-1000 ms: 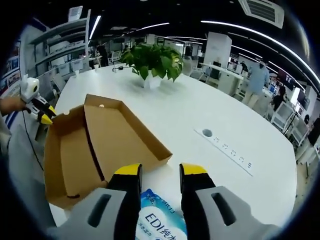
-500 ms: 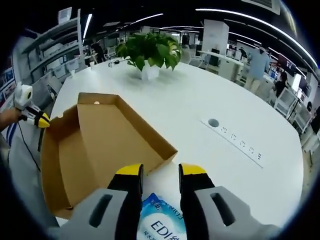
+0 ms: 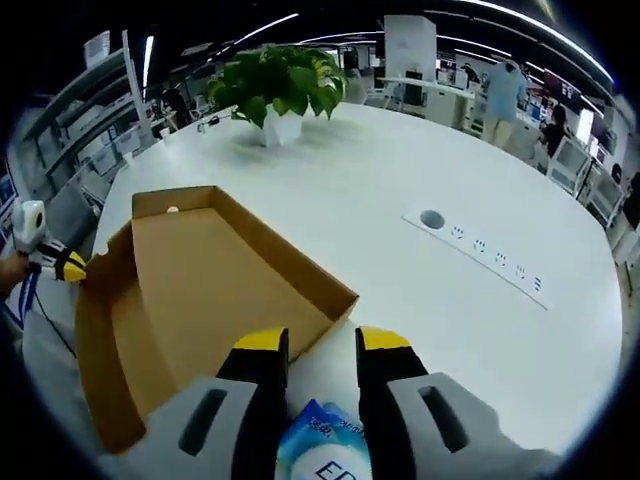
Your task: Operate the shoe box by opening the lid, removing the specified soft item, and placing it in the target area until the item is outside and the box remains undamaged.
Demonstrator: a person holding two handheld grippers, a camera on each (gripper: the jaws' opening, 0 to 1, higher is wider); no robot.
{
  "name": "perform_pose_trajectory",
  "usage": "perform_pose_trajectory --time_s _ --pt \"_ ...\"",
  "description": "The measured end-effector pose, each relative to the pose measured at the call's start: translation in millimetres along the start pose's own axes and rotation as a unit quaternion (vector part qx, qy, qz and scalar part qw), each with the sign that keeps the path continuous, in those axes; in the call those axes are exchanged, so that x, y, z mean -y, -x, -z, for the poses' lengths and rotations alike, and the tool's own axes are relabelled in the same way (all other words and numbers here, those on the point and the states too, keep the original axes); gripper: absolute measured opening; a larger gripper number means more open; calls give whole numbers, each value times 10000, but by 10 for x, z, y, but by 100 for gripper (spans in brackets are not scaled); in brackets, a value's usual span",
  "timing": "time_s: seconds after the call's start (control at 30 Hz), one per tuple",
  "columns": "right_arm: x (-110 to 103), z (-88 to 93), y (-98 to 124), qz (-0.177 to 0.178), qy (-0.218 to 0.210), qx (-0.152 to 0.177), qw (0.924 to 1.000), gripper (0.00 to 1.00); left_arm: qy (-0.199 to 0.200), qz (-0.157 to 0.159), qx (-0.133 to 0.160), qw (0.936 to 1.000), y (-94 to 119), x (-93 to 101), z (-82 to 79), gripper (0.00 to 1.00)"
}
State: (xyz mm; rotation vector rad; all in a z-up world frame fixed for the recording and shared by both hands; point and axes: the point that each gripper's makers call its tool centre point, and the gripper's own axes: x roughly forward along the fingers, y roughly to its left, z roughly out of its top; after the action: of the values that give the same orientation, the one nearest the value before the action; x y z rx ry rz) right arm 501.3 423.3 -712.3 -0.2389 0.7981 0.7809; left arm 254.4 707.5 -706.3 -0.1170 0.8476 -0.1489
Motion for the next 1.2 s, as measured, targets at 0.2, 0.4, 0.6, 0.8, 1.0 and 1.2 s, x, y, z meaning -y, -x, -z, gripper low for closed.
perform_pose_trajectory --time_s 0.2,0.4,0.6,0.8,1.0,1.2 --pt "-5 22 -118 2 -290 -194 9994 21 -9 -6 -35 10000 -2 -6 1 4" --pt "-2 78 -220 145 -607 -482 9969 18 2 4 -49 10000 -7 -14 -1 4" --pt "31 89 -271 273 -1135 -618 9912 11 27 14 -53 10000 -6 -12 0 4" --pt "45 166 -293 339 -1701 -902 9807 6 81 40 -51 9999 -13 -16 -9 4" --pt "63 135 -254 433 -1805 -869 9788 4 110 44 -41 9999 -14 -12 -11 3" --pt "82 70 -186 455 -1922 -755 9774 2 100 41 -46 9999 -17 -11 -13 3"
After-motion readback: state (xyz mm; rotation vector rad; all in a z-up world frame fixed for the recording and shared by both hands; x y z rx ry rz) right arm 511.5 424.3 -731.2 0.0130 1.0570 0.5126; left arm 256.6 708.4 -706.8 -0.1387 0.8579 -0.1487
